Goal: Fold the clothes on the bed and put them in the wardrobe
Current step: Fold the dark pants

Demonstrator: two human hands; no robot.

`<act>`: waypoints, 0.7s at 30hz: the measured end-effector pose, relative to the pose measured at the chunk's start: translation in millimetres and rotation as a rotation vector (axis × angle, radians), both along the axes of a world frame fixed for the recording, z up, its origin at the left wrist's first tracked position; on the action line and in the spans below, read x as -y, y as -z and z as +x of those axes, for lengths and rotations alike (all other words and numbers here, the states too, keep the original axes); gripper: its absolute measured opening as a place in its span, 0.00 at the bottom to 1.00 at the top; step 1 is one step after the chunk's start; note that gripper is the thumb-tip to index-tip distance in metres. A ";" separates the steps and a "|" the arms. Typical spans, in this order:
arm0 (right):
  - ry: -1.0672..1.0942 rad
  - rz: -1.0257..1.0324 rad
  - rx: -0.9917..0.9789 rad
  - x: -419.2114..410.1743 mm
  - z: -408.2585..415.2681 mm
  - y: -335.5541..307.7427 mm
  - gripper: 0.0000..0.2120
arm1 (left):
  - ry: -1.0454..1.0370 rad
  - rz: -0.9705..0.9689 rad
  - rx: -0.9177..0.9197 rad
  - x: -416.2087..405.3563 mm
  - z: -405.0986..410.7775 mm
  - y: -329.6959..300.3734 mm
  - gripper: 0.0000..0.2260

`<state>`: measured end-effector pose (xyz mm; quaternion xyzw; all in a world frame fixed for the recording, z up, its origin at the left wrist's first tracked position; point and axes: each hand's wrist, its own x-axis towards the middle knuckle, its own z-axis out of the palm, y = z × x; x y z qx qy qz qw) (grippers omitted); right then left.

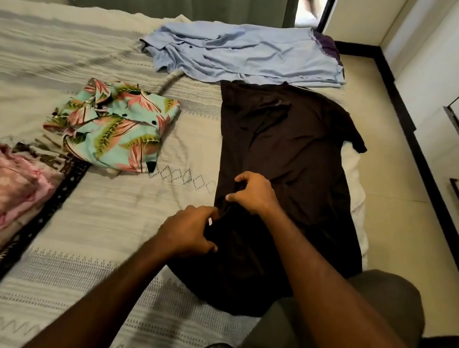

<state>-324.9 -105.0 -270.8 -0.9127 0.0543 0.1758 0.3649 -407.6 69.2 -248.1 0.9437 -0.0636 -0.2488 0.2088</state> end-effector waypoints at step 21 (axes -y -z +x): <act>0.333 -0.051 0.092 208.4 45.2 -25.9 0.08 | 0.041 -0.415 0.009 182.7 104.3 -5.2 0.08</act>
